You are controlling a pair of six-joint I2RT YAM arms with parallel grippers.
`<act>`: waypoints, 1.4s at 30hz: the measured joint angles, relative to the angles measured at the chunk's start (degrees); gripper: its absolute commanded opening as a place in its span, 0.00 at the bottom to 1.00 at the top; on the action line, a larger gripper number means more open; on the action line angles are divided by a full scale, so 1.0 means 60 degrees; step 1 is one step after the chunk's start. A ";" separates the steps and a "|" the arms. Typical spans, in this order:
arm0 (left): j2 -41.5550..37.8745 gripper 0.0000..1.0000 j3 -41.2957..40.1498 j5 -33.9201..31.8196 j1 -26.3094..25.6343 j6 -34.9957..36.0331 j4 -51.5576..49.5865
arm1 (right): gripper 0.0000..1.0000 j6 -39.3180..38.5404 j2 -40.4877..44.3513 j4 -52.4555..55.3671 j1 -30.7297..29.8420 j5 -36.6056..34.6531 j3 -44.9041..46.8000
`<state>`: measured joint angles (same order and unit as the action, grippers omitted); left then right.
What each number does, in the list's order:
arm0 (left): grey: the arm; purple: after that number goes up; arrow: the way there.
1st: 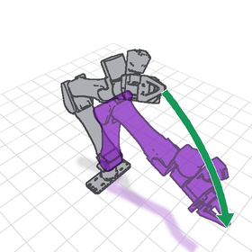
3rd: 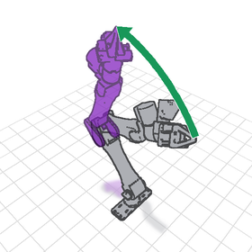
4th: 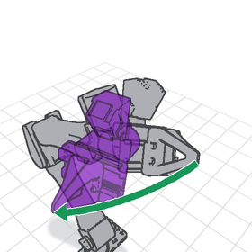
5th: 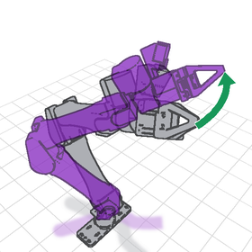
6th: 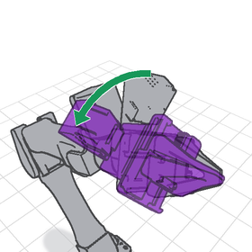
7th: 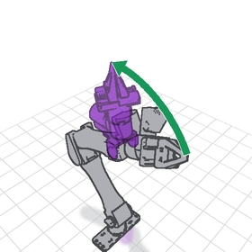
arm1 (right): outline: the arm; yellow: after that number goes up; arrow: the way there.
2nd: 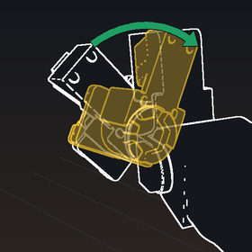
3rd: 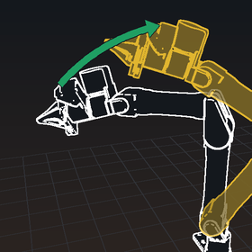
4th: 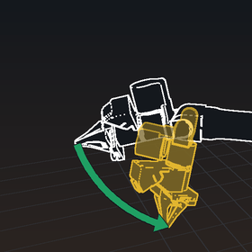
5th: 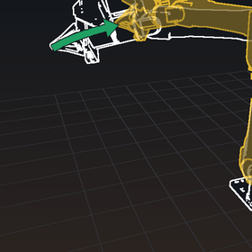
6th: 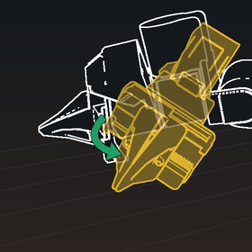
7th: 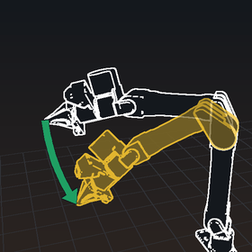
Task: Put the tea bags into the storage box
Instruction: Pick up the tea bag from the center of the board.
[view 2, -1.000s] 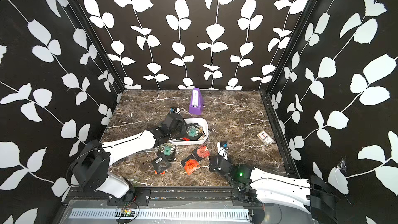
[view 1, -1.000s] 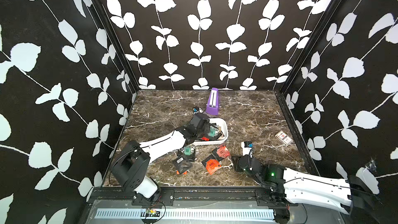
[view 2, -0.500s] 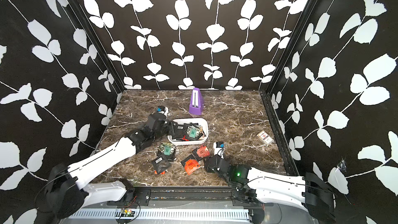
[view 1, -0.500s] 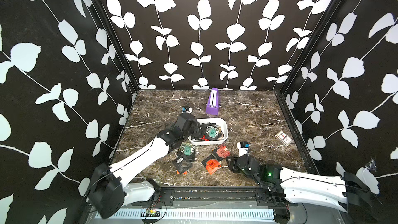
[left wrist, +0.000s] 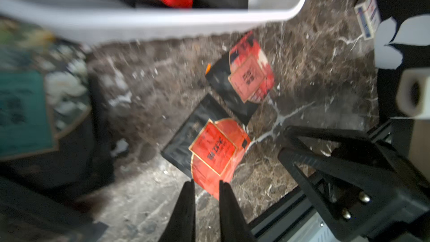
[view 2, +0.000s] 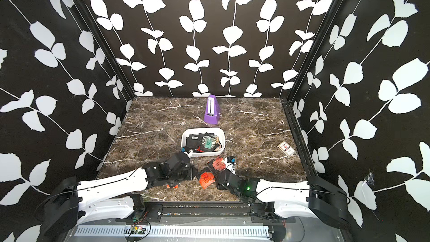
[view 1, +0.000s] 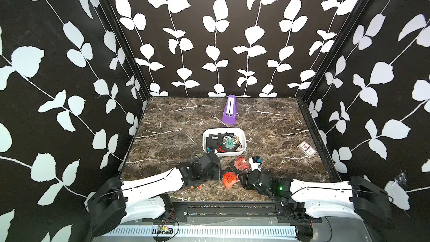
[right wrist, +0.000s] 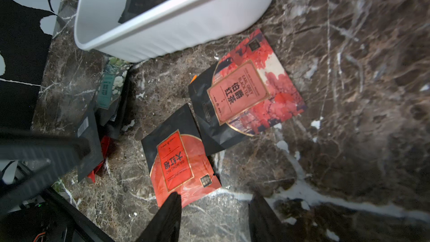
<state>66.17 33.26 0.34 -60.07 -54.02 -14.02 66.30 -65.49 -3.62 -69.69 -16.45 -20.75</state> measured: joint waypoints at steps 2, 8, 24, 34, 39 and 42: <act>0.0426 0.09 -0.0015 0.0102 -0.0091 -0.0204 0.0372 | 0.46 0.0076 -0.0186 -0.0087 -0.0040 0.0025 -0.0015; 0.1432 0.01 0.0011 0.0259 -0.0109 -0.0433 0.1144 | 0.45 0.0259 -0.0703 -0.0452 -0.0135 0.0095 -0.0018; 0.2269 0.00 0.0076 -0.0098 -0.0164 -0.0495 0.1348 | 0.45 0.0284 -0.1395 -0.0871 -0.0146 0.0178 -0.0251; 0.2772 0.00 0.0091 -0.0222 -0.0164 -0.0470 0.1614 | 0.45 0.0324 -0.1843 -0.0867 -0.0251 0.0331 -0.0477; 0.2798 0.00 0.0095 -0.0270 -0.0168 -0.0324 0.1606 | 0.45 0.0433 -0.2029 -0.0969 -0.0262 0.0328 -0.0572; 0.2801 0.00 0.0095 -0.0266 -0.0171 -0.0317 0.1610 | 0.46 0.0488 -0.2142 -0.1056 -0.0262 0.0317 -0.0630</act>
<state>82.98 33.82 -1.26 -61.10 -55.92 -4.36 69.23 -78.35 -9.96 -71.26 -14.55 -24.53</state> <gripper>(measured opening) 0.047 0.454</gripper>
